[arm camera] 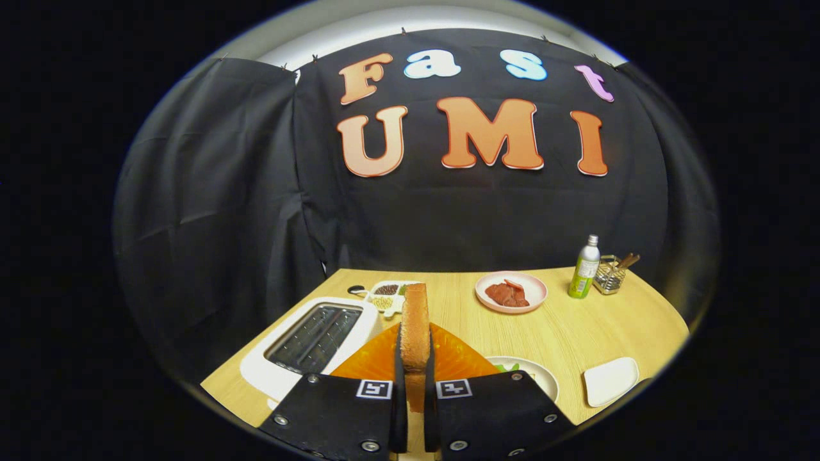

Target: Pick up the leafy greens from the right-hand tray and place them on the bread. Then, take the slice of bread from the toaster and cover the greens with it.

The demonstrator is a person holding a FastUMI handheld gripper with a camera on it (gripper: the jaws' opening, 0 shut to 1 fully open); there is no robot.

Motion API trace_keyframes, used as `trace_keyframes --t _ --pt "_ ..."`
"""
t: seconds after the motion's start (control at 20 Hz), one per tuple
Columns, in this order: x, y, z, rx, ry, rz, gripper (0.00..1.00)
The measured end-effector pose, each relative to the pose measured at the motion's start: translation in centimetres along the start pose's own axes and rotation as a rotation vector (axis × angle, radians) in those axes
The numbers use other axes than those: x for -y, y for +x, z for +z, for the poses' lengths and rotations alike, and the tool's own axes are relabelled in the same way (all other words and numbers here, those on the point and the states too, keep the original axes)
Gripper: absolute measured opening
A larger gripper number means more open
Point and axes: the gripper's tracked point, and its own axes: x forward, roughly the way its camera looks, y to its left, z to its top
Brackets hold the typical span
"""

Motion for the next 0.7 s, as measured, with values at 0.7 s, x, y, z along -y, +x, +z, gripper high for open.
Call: trace_keyframes --t 0.7 --pt "5.1 0.5 -6.1 -0.101 0.075 -0.016 0.11"
